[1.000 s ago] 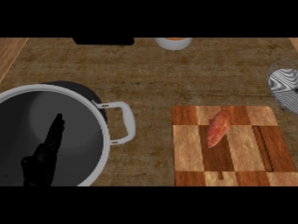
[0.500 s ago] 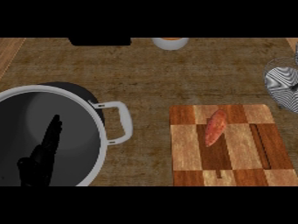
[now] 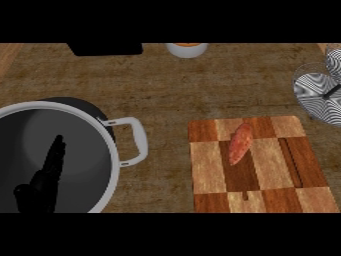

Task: Pick the bell pepper from the cutting board and place it in the tiered basket

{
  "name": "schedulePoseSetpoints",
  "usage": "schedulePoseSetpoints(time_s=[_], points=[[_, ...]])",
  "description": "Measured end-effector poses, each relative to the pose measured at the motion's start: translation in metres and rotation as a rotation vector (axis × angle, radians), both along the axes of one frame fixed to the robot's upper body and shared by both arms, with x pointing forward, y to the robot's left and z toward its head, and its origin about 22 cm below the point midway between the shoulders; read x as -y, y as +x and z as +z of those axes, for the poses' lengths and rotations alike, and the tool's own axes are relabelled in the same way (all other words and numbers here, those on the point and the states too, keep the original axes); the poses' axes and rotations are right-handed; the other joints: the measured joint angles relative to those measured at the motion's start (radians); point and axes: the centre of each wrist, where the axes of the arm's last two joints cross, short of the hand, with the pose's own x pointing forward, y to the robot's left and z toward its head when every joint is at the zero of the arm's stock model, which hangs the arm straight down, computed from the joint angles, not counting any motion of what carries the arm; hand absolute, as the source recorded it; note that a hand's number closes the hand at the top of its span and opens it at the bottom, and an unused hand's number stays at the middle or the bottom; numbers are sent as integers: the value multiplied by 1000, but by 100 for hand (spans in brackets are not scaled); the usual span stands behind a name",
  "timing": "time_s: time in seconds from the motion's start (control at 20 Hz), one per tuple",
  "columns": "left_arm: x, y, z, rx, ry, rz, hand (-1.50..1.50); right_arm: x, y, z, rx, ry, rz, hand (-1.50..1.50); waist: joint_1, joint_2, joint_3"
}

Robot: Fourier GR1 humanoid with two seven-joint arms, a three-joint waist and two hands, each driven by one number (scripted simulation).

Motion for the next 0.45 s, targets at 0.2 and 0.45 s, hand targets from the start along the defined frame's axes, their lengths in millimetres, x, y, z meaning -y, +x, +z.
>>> schedulePoseSetpoints(time_s=[0.2,0.45], points=[[-3,-5,-2,2,-1,17,0,26,-55,3,-11,14,-3,-150,-17,-3,0],[-7,-8,-3,-2,0,37,0,46,-116,5,-17,24,49,-150,-34,-6,0]])
